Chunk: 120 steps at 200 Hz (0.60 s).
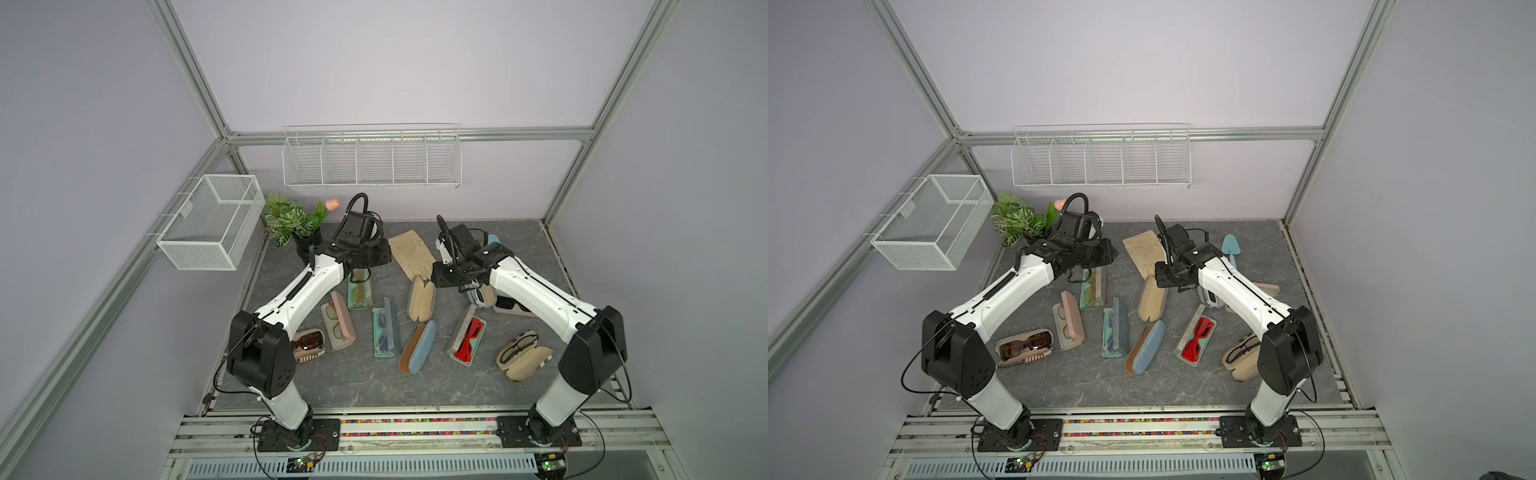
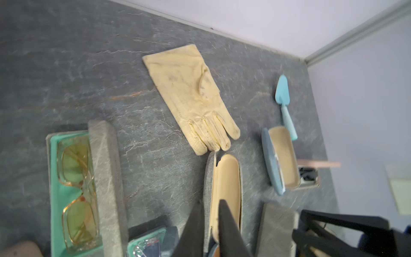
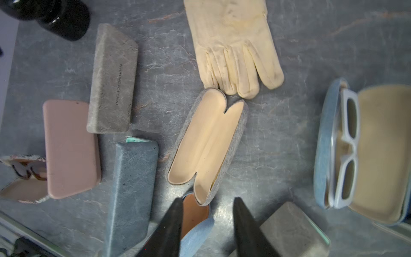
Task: Close the glasses case
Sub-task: Close the glasses case at the center of the board.
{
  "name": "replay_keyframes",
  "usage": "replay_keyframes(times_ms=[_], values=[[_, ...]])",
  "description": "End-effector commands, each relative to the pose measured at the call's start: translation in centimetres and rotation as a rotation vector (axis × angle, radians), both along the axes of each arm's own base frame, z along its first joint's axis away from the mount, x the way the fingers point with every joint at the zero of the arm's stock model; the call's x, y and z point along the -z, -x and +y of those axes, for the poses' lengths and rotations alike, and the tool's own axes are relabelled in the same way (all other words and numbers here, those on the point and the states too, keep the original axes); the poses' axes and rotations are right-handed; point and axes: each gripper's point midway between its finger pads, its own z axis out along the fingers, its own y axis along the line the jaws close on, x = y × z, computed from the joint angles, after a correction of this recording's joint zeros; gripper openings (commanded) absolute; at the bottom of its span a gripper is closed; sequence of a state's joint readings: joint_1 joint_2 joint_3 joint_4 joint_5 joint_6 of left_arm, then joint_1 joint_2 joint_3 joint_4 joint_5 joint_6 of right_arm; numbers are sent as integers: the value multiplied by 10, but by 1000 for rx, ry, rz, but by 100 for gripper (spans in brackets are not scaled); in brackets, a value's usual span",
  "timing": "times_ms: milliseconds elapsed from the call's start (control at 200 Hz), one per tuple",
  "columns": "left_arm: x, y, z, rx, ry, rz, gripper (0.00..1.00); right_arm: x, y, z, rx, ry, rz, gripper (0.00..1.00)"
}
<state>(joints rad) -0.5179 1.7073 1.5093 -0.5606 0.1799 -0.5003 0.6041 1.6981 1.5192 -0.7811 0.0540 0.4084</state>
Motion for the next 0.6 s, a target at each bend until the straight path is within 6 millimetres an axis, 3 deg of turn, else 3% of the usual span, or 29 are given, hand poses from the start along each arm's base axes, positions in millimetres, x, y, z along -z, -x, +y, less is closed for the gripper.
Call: replay_keyframes(times_ms=[0, 140, 320, 595], values=[[26, 6, -17, 56, -50, 66, 3, 3, 12, -15, 29, 46, 24, 24], [47, 10, -36, 94, -89, 111, 0, 19, 16, -18, 32, 67, 59, 7], [74, 14, -42, 104, -146, 173, 0, 44, 19, -26, 58, 103, 110, 7], [109, 24, -33, 90, -229, 261, 0, 82, 23, -28, 69, 127, 188, 9]])
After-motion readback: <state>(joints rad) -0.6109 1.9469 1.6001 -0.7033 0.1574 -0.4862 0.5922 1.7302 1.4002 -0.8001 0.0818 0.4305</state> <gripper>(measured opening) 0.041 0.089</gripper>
